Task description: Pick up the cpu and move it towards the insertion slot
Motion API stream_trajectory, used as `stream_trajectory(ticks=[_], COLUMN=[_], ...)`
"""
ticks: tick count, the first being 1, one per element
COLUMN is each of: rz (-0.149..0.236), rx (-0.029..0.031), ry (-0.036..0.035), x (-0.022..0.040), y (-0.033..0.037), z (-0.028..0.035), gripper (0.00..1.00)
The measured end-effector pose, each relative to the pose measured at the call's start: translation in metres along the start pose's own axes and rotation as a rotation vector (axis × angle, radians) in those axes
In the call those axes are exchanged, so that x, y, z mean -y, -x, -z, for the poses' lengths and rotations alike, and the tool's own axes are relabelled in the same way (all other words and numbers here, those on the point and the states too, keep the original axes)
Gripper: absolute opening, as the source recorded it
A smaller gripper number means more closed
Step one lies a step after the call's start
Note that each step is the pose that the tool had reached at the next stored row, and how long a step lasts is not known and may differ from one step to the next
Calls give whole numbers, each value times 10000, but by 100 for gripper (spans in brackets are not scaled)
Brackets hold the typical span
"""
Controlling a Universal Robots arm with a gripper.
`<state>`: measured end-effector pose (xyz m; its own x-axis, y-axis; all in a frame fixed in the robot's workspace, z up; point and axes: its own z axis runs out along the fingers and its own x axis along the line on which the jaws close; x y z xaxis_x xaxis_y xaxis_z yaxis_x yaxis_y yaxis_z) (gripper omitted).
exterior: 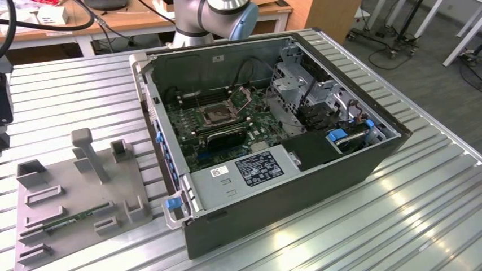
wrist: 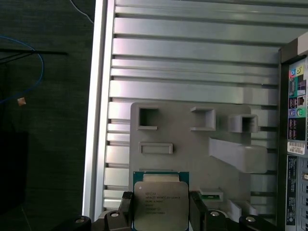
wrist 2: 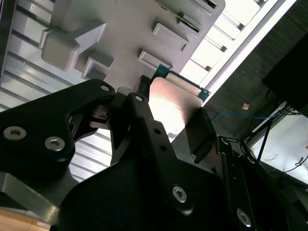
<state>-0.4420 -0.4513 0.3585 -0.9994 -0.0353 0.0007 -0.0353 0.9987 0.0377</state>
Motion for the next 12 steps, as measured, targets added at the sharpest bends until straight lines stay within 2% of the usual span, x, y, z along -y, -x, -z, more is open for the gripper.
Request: stream_trajectory(ticks=[12], rz=[0], rx=[2], ry=[1], x=[3], y=[72], z=[-1], gripper=[55])
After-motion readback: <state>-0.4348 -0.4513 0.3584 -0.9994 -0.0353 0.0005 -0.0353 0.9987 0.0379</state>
